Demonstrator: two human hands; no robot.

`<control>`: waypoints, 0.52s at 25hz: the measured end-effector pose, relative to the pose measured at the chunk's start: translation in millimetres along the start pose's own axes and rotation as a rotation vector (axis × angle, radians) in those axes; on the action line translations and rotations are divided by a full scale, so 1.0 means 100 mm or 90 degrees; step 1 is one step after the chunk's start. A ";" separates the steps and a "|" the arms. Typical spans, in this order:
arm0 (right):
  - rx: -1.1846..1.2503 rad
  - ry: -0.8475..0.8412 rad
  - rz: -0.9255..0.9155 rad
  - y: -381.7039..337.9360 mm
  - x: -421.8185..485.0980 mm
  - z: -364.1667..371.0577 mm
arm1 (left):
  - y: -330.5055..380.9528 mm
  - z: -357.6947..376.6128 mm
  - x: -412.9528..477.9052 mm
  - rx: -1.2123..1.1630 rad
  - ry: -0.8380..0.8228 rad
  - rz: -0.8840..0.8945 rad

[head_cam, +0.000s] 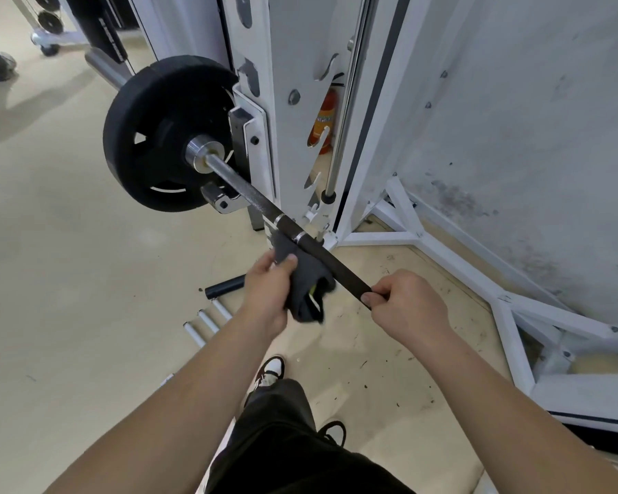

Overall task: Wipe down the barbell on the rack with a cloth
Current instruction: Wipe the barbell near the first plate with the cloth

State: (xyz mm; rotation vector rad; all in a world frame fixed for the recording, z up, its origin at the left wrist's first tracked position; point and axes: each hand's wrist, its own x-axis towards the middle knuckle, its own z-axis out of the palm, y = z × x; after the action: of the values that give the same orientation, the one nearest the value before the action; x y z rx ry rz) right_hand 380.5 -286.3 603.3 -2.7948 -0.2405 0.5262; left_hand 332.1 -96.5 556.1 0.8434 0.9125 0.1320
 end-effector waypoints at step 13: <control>-0.034 0.018 -0.026 -0.02 -0.01 0.01 | -0.09 0.13 -0.28 0.021 -0.092 -0.166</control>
State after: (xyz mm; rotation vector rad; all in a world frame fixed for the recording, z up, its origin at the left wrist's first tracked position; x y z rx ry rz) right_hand 379.4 -284.7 603.0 -2.8405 -0.3096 0.4761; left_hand 322.1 -122.7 571.7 0.7471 0.8825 -0.1692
